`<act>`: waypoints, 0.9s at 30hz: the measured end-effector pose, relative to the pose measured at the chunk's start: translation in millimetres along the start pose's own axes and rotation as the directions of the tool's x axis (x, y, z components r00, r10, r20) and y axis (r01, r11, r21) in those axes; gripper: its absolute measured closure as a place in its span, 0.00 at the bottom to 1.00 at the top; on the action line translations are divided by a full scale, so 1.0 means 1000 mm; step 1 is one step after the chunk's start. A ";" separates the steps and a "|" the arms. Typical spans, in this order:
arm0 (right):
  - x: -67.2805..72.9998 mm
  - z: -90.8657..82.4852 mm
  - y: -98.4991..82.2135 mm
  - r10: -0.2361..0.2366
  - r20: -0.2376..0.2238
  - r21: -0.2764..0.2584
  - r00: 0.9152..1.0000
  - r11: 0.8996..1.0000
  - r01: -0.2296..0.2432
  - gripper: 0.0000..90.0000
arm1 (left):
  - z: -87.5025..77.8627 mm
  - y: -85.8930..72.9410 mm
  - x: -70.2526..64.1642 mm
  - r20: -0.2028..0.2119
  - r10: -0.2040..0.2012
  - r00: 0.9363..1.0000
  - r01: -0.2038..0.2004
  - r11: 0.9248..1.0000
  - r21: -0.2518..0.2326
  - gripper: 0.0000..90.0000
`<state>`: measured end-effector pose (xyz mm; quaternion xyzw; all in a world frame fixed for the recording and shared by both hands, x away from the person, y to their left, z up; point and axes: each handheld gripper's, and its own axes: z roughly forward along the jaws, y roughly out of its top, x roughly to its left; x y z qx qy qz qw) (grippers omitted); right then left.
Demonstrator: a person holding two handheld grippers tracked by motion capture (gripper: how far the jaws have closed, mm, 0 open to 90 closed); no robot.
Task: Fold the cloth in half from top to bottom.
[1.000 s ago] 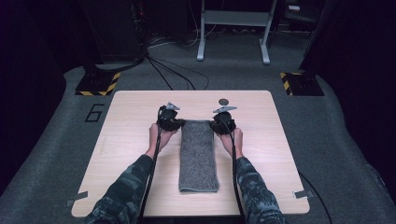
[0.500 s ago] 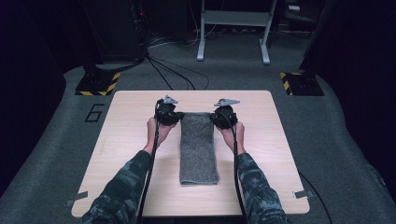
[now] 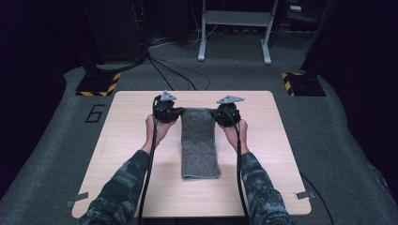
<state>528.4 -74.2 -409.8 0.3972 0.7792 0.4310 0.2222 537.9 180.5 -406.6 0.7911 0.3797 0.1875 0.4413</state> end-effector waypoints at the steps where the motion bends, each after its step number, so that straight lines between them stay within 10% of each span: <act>1: 0.001 -0.002 -0.001 0.002 -0.003 -0.004 1.000 1.000 -0.002 0.96 | -0.002 -0.001 -0.002 0.002 0.005 1.000 -0.005 1.000 -0.006 0.96; 27: 0.031 -0.042 -0.059 -0.071 -0.082 0.012 0.994 0.997 0.072 0.96 | -0.028 -0.055 -0.045 0.111 0.055 0.992 -0.056 0.998 0.010 0.95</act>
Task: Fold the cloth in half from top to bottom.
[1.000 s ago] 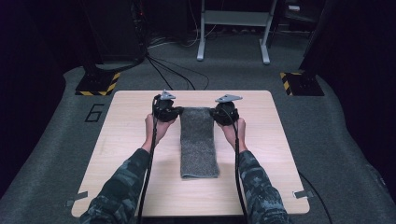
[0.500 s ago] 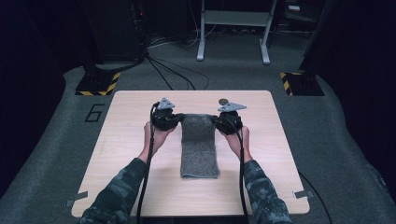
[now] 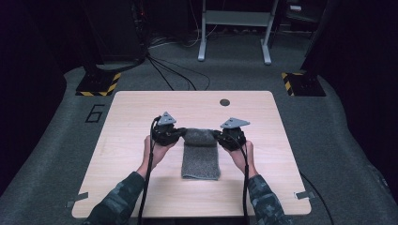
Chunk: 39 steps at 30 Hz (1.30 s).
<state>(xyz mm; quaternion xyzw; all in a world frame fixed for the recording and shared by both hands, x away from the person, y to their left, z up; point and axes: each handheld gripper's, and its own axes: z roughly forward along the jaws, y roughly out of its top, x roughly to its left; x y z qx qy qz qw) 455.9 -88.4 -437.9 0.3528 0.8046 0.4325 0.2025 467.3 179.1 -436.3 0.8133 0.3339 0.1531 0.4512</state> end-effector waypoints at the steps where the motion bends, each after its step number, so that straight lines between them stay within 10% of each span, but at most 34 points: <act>1: 0.002 0.000 -0.003 0.004 -0.003 0.005 1.000 1.000 -0.004 0.96 | -0.001 -0.002 -0.001 0.001 0.007 1.000 -0.007 1.000 0.008 0.95; 26: 0.027 -0.005 -0.064 0.029 -0.055 0.085 0.998 0.996 -0.024 0.94 | 0.004 -0.064 -0.033 0.085 -0.063 0.994 0.056 0.995 0.087 0.91; 39: 0.019 -0.044 -0.076 0.132 -0.102 0.046 0.986 0.991 -0.128 0.58 | -0.032 -0.070 -0.033 0.086 -0.141 0.986 0.135 0.988 0.071 0.41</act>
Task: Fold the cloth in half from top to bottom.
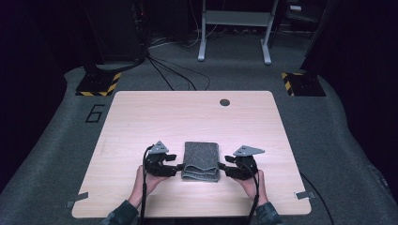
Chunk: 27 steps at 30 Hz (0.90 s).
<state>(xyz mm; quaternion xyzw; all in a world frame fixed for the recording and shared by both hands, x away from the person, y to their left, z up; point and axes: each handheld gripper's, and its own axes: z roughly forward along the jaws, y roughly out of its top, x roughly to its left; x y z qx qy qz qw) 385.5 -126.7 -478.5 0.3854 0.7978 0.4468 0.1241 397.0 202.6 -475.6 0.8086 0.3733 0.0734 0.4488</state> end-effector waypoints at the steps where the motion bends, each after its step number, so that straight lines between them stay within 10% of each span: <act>1: -0.002 -0.001 0.002 0.014 0.006 -0.007 1.000 1.000 -0.014 0.54 | 0.000 0.002 0.002 -0.016 -0.011 1.000 0.011 1.000 -0.009 0.39; 10: 0.006 0.035 0.011 0.028 0.103 0.084 0.994 0.996 -0.037 0.35 | 0.035 0.010 0.007 -0.116 0.009 0.993 0.003 0.995 0.103 0.32; 18: 0.012 0.044 -0.008 -0.025 0.141 0.170 0.990 0.985 0.001 0.23 | 0.046 -0.011 -0.008 -0.171 0.136 0.976 -0.098 0.972 0.214 0.27; 27: 0.004 0.046 -0.022 -0.041 0.158 0.184 0.987 0.983 0.011 0.19 | 0.044 -0.021 -0.008 -0.171 0.144 0.975 -0.105 0.970 0.218 0.26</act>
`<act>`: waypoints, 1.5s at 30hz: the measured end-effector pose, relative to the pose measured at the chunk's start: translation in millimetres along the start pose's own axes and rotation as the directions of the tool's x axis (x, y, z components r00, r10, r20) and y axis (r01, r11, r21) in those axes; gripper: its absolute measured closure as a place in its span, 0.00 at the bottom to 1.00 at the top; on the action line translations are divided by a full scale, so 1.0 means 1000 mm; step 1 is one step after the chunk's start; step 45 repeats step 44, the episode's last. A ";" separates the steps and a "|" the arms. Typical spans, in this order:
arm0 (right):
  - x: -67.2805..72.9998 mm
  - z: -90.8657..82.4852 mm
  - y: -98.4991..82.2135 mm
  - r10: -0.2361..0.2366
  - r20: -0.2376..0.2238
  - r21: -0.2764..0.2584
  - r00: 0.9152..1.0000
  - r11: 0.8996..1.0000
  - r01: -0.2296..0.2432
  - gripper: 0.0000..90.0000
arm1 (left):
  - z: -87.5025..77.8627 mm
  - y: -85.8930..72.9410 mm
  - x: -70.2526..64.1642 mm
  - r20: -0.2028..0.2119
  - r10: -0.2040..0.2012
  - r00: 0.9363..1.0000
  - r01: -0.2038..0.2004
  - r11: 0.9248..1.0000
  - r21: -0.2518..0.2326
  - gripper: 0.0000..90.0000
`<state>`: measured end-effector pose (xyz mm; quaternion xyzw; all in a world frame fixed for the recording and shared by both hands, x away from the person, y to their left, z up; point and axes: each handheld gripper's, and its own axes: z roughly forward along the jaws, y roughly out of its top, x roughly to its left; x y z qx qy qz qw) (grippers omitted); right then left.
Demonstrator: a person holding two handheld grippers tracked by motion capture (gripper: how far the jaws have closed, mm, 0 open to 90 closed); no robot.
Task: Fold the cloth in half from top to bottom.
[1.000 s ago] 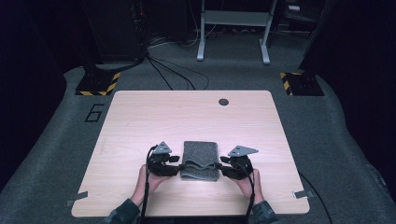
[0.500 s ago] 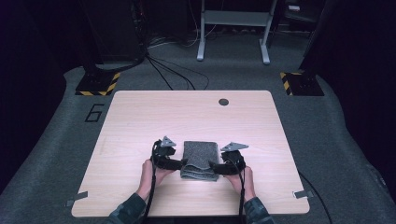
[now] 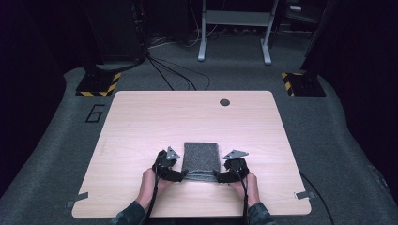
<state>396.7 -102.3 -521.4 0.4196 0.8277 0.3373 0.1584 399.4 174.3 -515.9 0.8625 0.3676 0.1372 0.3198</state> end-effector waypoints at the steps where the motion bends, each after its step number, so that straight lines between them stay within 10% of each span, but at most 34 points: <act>1: -0.001 0.000 0.000 -0.004 0.002 -0.002 1.000 1.000 0.004 0.19 | -0.001 -0.002 -0.001 -0.006 -0.002 1.000 0.002 1.000 -0.010 0.26; 13: -0.012 0.003 0.004 -0.072 -0.041 -0.008 0.997 0.997 0.072 0.14 | -0.004 -0.006 -0.002 -0.032 -0.046 0.998 0.045 0.998 -0.040 0.23; 24: -0.034 -0.042 -0.004 0.024 0.007 -0.108 1.000 0.994 -0.023 0.10 | -0.044 -0.020 0.023 -0.114 -0.115 0.987 0.101 0.988 -0.117 0.16; 30: -0.062 -0.053 -0.035 0.105 0.090 -0.084 0.990 0.992 -0.097 0.08 | -0.055 -0.048 0.050 -0.170 -0.191 0.967 0.178 0.980 -0.090 0.14; 37: -0.087 -0.058 -0.070 0.173 0.191 -0.072 0.966 0.984 -0.162 0.04 | -0.063 -0.079 0.074 -0.233 -0.303 0.924 0.284 0.952 -0.110 0.11; 45: -0.092 -0.057 -0.069 0.178 0.198 -0.056 0.964 0.984 -0.170 0.00 | -0.061 -0.095 0.077 -0.277 -0.317 0.907 0.280 0.946 -0.164 0.09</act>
